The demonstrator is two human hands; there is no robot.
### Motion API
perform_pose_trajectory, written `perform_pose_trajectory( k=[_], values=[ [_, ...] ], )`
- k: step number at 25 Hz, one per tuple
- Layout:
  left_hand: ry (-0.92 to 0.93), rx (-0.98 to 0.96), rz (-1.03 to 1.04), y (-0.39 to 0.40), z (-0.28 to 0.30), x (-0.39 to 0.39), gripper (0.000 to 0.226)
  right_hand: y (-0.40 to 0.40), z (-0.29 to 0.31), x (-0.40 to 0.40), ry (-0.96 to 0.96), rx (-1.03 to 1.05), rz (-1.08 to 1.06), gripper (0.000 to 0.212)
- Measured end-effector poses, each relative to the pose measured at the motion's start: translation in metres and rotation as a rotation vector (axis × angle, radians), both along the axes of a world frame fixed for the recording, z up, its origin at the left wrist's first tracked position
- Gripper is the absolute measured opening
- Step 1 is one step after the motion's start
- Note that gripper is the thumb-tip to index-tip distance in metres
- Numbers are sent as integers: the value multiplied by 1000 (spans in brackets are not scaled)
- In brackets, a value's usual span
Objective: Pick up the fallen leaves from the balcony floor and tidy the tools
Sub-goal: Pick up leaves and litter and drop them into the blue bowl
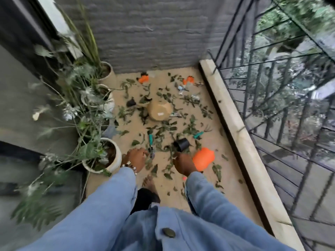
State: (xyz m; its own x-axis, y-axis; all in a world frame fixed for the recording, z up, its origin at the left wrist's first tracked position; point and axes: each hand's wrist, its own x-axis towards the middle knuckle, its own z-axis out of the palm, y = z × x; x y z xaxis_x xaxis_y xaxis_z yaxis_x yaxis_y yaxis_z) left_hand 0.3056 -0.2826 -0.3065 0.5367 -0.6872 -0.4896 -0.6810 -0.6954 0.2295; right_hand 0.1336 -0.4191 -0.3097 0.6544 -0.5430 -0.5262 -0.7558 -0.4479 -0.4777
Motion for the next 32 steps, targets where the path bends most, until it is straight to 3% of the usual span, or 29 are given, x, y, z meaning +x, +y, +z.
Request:
perform_pose_trajectory(
  k=[7, 15, 22, 26, 32],
  values=[
    [-19, -16, 133, -47, 16, 151, 35, -68, 23, 146, -75, 11, -39, 29],
    [38, -64, 122, -141, 6, 221, 36, -156, 14, 229, -35, -51, -82, 29],
    [-16, 0, 161, -252, 17, 302, 35, -287, 20, 305, -56, -6, -61, 28],
    [25, -65, 189, -315, 18, 344, 38, -368, 23, 360, -69, -32, -124, 31],
    [8, -31, 166, -357, 11, 412, 35, -403, 9, 420, -24, 14, -232, 26]
  ],
)
